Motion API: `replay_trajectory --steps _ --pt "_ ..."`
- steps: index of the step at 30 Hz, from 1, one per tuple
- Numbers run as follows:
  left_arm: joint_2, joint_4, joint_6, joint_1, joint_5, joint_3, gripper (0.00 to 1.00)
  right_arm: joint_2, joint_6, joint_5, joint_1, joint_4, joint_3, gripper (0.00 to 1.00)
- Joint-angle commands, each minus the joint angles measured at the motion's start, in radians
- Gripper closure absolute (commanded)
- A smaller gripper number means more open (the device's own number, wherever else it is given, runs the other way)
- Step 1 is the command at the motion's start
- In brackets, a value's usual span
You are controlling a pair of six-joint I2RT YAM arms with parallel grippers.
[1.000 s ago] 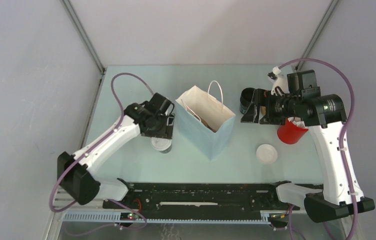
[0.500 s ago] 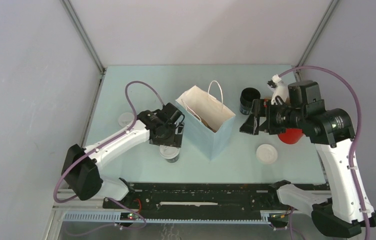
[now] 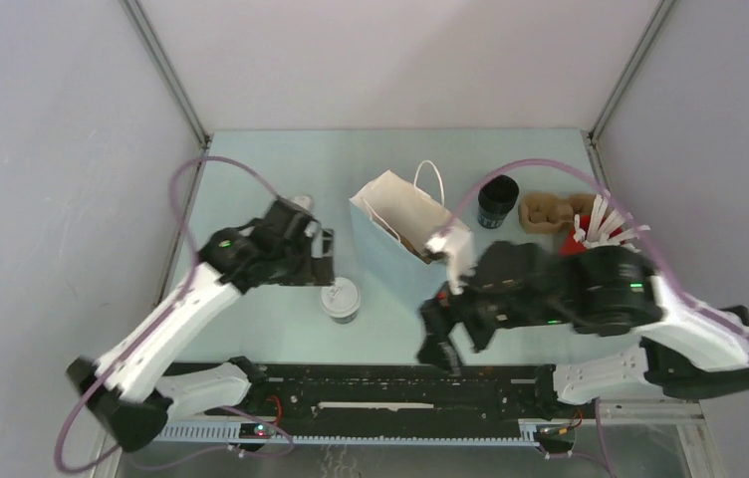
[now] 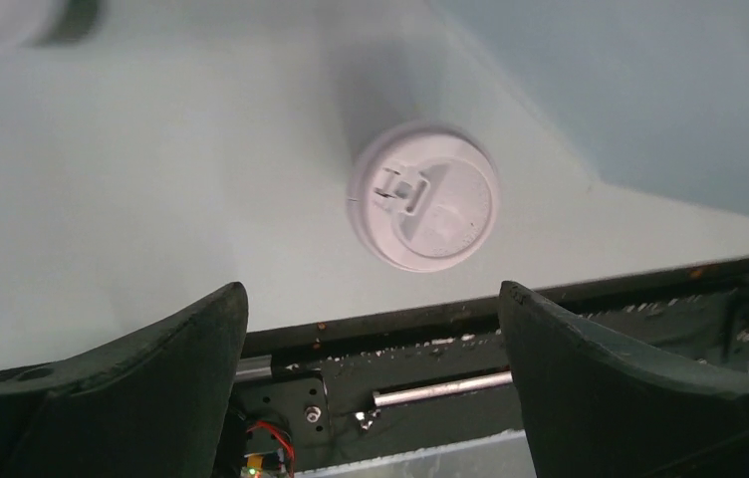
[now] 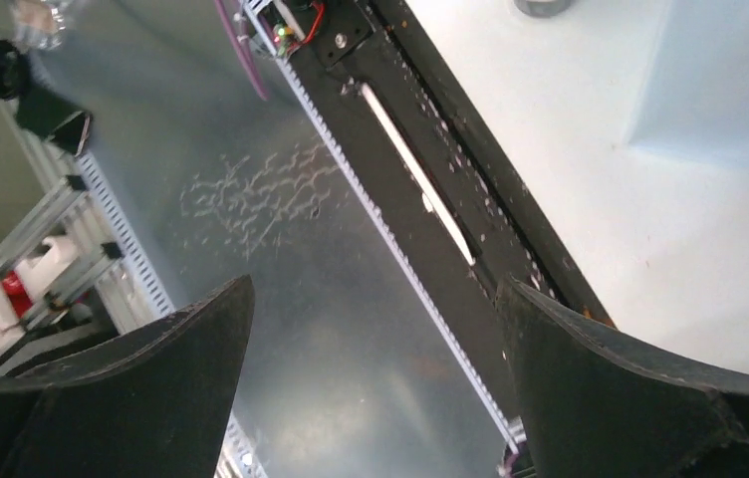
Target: Pack the takeout coffee
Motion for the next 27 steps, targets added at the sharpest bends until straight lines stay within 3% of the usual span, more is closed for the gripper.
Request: replay_trajectory --steps 1,4,7,14,27 --pt "-0.206 -0.197 -0.023 0.127 -0.131 0.177 0.0 0.226 0.027 0.148 0.059 0.202 -0.007 0.0" --pt "-0.305 -0.254 0.0 0.225 -0.199 0.268 0.0 0.367 0.044 0.132 0.004 0.296 -0.002 0.0" --pt "-0.375 -0.27 0.018 0.24 -0.263 0.338 0.0 0.492 0.034 0.196 0.009 0.374 0.018 0.0" --pt "-0.485 -0.288 0.006 0.24 -0.3 0.44 0.0 0.751 0.081 0.316 -0.081 0.304 0.105 0.04" --pt "-0.518 -0.3 0.063 0.24 -0.158 0.421 0.0 0.854 -0.043 0.173 -0.233 0.353 0.204 0.02"
